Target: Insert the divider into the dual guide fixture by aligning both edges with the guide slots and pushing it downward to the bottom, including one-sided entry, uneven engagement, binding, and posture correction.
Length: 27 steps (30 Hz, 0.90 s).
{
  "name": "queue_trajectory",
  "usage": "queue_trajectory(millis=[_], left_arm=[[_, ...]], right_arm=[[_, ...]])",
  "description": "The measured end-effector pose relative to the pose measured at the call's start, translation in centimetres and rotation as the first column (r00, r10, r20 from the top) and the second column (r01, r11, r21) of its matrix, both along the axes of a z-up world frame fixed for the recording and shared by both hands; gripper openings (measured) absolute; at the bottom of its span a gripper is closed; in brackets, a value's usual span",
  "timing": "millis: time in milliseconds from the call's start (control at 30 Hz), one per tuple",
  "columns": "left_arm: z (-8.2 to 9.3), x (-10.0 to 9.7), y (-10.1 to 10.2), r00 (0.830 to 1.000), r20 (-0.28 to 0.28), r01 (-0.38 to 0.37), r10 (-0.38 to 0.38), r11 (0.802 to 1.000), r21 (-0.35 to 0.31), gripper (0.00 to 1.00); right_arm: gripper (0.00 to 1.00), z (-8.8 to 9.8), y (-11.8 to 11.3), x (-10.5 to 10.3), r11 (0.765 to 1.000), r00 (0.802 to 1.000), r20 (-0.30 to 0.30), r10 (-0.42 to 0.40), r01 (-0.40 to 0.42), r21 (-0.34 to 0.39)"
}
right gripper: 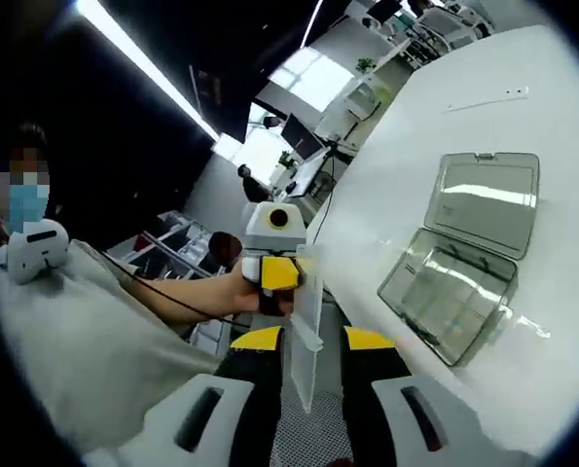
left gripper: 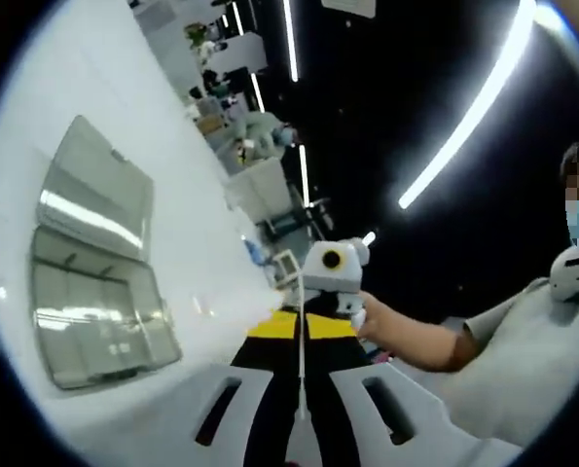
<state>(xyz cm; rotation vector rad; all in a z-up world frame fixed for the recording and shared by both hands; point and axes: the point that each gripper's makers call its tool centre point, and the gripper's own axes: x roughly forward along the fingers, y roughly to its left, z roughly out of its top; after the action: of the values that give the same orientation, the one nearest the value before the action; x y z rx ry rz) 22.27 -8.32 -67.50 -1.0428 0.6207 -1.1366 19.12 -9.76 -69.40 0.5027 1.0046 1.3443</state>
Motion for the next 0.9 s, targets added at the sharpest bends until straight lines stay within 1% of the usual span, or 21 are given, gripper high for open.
queue_trajectory(millis=[67, 233, 300, 333, 400, 667, 800, 833, 900], left_arm=[[0.1, 0.0, 0.0, 1.0, 0.001, 0.005, -0.005, 1.0, -0.006, 0.0], [0.3, -0.1, 0.1, 1.0, 0.004, 0.008, -0.008, 1.0, -0.018, 0.0], [0.4, -0.1, 0.1, 1.0, 0.005, 0.008, -0.008, 1.0, -0.025, 0.0], [0.4, -0.2, 0.1, 1.0, 0.015, 0.013, -0.012, 1.0, -0.024, 0.0], [0.4, -0.3, 0.2, 1.0, 0.01, 0.014, -0.014, 1.0, -0.028, 0.0], [0.4, -0.4, 0.3, 1.0, 0.011, 0.016, -0.016, 0.999, -0.037, 0.0], [0.3, -0.4, 0.4, 1.0, 0.012, 0.014, -0.013, 0.999, -0.039, 0.0], [0.3, -0.4, 0.4, 1.0, 0.011, 0.015, -0.015, 0.999, -0.041, 0.0], [0.4, -0.5, 0.5, 1.0, 0.009, 0.014, -0.014, 0.999, -0.048, 0.0]], right_arm=[[0.16, 0.1, 0.2, 0.0, 1.0, 1.0, -0.003, 0.007, -0.006, 0.012], [0.14, 0.2, 0.7, -0.2, 0.999, 0.999, -0.031, 0.017, -0.016, 0.034], [0.12, 0.1, 0.8, -0.3, 0.999, 0.999, -0.035, 0.019, -0.017, 0.035], [0.11, 0.2, 0.9, -0.3, 0.999, 0.999, -0.043, 0.017, -0.015, 0.043], [0.09, 0.5, 1.1, -0.5, 0.998, 0.998, -0.054, 0.022, -0.019, 0.058], [0.07, 0.5, 1.3, -0.8, 0.997, 0.997, -0.074, 0.034, -0.029, 0.068], [0.03, 0.7, 1.5, -1.0, 0.996, 0.996, -0.081, 0.042, -0.036, 0.08], [0.02, 0.8, 1.5, -1.1, 0.996, 0.993, -0.104, 0.048, -0.039, 0.086], [0.01, 0.9, 1.5, -1.1, 0.996, 0.992, -0.12, 0.044, -0.034, 0.088]])
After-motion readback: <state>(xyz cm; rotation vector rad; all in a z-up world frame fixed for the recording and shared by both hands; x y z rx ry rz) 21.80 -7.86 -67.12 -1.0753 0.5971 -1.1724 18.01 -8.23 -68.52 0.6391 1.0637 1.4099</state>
